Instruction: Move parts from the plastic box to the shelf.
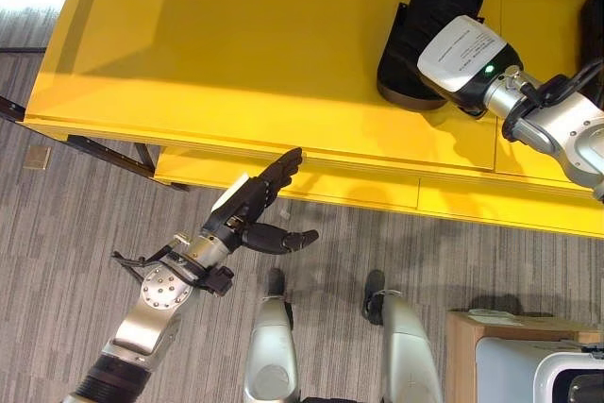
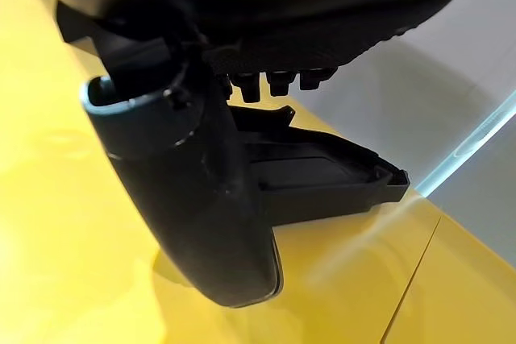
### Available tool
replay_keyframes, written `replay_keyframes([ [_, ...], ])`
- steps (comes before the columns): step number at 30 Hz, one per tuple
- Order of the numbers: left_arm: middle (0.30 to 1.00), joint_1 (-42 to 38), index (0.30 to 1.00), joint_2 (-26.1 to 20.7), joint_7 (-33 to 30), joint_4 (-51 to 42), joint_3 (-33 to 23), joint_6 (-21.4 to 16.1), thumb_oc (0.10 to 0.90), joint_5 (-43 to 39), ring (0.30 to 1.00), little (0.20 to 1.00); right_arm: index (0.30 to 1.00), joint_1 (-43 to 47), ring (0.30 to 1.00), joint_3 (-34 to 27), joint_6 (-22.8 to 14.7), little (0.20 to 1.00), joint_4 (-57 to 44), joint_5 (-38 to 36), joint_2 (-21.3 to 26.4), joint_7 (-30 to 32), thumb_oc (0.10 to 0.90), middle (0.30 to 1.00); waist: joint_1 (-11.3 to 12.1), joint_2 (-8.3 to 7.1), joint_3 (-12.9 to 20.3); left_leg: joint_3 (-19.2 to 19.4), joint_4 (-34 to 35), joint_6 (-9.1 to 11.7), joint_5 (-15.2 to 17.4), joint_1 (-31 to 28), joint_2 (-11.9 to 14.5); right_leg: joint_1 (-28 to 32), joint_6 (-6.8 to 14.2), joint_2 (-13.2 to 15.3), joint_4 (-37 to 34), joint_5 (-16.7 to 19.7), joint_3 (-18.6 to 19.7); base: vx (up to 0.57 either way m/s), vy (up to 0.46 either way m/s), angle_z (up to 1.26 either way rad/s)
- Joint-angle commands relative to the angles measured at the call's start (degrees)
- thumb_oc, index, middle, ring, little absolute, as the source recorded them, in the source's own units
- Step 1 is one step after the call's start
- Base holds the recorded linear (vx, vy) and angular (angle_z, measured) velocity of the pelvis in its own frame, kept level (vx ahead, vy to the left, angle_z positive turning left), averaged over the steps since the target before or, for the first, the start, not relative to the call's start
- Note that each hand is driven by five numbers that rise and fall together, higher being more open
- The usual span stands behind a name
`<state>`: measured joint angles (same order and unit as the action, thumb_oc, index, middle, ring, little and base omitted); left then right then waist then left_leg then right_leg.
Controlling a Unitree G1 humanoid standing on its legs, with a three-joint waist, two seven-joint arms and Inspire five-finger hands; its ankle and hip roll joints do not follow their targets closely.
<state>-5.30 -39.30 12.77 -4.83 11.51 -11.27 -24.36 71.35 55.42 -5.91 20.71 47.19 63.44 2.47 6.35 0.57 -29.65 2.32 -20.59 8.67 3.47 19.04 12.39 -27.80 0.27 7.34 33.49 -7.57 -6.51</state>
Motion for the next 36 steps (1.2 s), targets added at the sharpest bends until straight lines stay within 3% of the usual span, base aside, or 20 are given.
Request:
replay_keyframes([
  [1, 1.000, 1.04, 1.000, 0.84, -0.91, -6.90, -1.04, -6.47, 0.900, -1.10, 1.000, 1.000, 1.000, 4.14, 1.000, -3.44, 2.84, 1.000, 0.44, 0.44, 1.37, 2.06, 0.900, 1.000, -0.05, 0.34, 3.91, -2.45, 1.63, -4.81, -4.55, 1.57, -1.92, 2.72, -0.21, -4.05, 1.80, -3.56, 0.07, 0.00, 0.000, 0.00],
  [6, 1.000, 1.08, 1.000, 0.90, -0.41, -6.78, -0.90, -6.42, 0.900, -1.14, 1.000, 1.000, 1.000, 4.11, 1.000, -3.16, 2.92, 1.000, 0.61, 0.46, 1.57, 1.90, 0.900, 1.000, -0.10, 0.24, 3.89, -2.34, 1.71, -4.85, -4.52, 1.46, -1.88, 2.80, -0.30, -4.14, 1.79, -3.55, 0.07, 0.00, 0.000, 0.00],
  [9, 1.000, 1.04, 1.000, 0.91, -0.60, -6.87, -0.51, -6.67, 0.900, -0.96, 1.000, 1.000, 1.000, 3.46, 1.000, -3.57, 4.91, 1.000, 1.10, -0.37, 1.70, 4.51, 0.900, 1.000, -0.18, 0.30, 3.85, -2.32, 1.92, -4.88, -4.61, 1.39, -1.85, 2.85, -0.29, -4.18, 1.63, -3.49, 0.13, 0.00, 0.000, 0.00],
  [11, 1.000, 1.11, 1.000, 0.95, -0.71, -7.08, -0.33, -6.76, 0.900, -1.25, 1.000, 1.000, 1.000, 2.61, 1.000, -4.97, 10.17, 1.000, 0.73, -1.16, 1.73, 9.44, 0.900, 1.000, -0.39, 0.46, 3.84, -2.25, 2.22, -4.85, -4.78, 1.29, -1.81, 2.94, -0.26, -4.25, 1.31, -3.32, 0.23, 0.00, 0.000, 0.00],
  [12, 1.000, 1.09, 1.000, 0.99, -1.15, -7.44, -0.18, -6.49, 0.900, -1.16, 1.000, 1.000, 1.000, 2.54, 1.000, -6.35, 14.16, 1.000, 0.22, -1.95, 1.32, 9.98, 0.900, 1.000, -0.56, 0.54, 3.84, -2.17, 2.31, -4.81, -4.76, 1.21, -1.84, 2.90, -0.17, -4.22, 1.23, -3.25, 0.31, 0.00, 0.000, 0.00],
  [14, 1.000, 1.02, 1.000, 1.34, -1.61, -7.79, -0.20, -6.24, 0.900, -0.98, 1.000, 1.000, 1.000, 0.84, 1.000, -10.34, 18.34, 1.000, -0.74, -1.42, 0.68, 9.35, 0.900, 1.000, -0.99, 0.66, 3.82, -2.10, 2.60, -4.70, -4.68, 0.86, -1.89, 3.11, -0.05, -4.31, 0.82, -3.19, 0.55, -0.01, 0.040, -0.01],
  [17, 1.000, 0.62, 1.000, 2.26, -2.82, -8.71, -0.35, -5.33, 0.900, -0.91, 1.000, 1.000, 1.000, -2.90, 1.000, -16.86, 20.84, 1.000, -5.20, -0.23, -0.74, 9.17, 0.900, 1.000, -1.92, 1.01, 3.60, -1.88, 2.71, -4.63, -4.88, 0.59, -1.95, 3.15, -0.03, -4.42, 0.58, -3.26, 0.84, -0.01, 0.058, -0.01],
  [23, 1.000, 0.92, 1.000, 3.30, -3.23, -9.51, -0.94, -4.67, 0.900, -0.79, 1.000, 1.000, 1.000, -8.72, 1.000, -23.61, 26.81, 1.000, -10.59, -0.44, -3.36, 6.11, 0.900, 1.000, -2.90, 1.45, 3.81, -1.62, 3.23, -4.61, -5.18, 0.12, -1.93, 3.20, -0.16, -4.61, -0.13, -2.92, 1.50, 0.00, 0.049, -0.04],
  [30, 1.000, 0.56, 1.000, 3.99, -3.29, -9.10, -0.83, -4.55, 0.900, -0.61, 1.000, 1.000, 1.000, -10.04, 1.000, -24.72, 27.45, 1.000, -10.40, 3.38, -4.54, 4.56, 0.900, 1.000, -3.07, 1.65, 3.96, -1.44, 3.21, -4.64, -5.11, -0.19, -2.01, 3.16, -0.26, -4.47, 0.10, -3.20, 1.74, 0.00, 0.019, -0.03],
  [36, 1.000, 0.71, 1.000, 4.20, -3.24, -9.34, -0.75, -4.51, 0.900, -0.64, 1.000, 1.000, 1.000, -10.75, 1.000, -25.68, 24.97, 1.000, -10.78, -1.04, -4.76, 8.49, 0.900, 1.000, -3.27, 1.72, 4.19, -1.31, 3.93, -4.60, -5.29, -0.70, -2.04, 3.17, -0.22, -4.42, -0.13, -3.17, 1.89, 0.00, 0.000, 0.00],
])
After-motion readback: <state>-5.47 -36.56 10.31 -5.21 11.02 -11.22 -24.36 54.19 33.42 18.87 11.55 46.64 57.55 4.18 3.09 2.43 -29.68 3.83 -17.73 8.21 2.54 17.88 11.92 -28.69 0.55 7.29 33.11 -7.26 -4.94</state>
